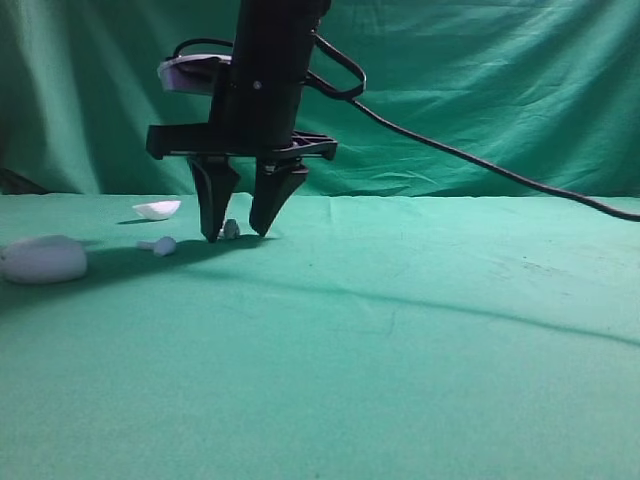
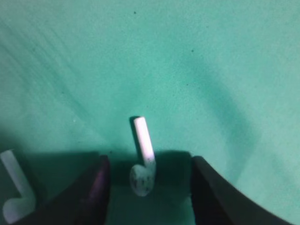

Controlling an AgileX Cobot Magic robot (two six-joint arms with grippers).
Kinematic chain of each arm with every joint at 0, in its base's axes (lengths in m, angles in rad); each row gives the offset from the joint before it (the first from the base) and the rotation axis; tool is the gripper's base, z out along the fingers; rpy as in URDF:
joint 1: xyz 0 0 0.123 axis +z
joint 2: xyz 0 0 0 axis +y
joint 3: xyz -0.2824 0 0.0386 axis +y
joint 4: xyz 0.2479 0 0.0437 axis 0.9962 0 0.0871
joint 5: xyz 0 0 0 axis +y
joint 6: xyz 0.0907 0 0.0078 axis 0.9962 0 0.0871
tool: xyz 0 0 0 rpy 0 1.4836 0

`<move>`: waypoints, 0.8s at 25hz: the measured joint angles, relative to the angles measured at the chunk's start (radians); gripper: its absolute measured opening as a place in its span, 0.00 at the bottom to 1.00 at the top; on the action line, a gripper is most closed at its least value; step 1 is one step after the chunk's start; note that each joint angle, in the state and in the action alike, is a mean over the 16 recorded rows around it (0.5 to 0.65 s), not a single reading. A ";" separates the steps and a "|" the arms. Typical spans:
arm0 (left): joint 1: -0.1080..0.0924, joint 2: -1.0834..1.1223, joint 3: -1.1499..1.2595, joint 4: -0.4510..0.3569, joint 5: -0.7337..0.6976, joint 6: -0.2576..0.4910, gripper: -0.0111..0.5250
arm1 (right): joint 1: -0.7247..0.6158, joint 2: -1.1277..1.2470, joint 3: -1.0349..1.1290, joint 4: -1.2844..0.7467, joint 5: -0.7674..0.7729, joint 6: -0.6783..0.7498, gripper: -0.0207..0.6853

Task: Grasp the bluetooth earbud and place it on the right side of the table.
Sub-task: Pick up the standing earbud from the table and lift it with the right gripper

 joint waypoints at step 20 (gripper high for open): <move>0.000 0.000 0.000 0.000 0.000 0.000 0.02 | -0.048 -0.263 -0.018 -0.133 0.244 0.090 0.15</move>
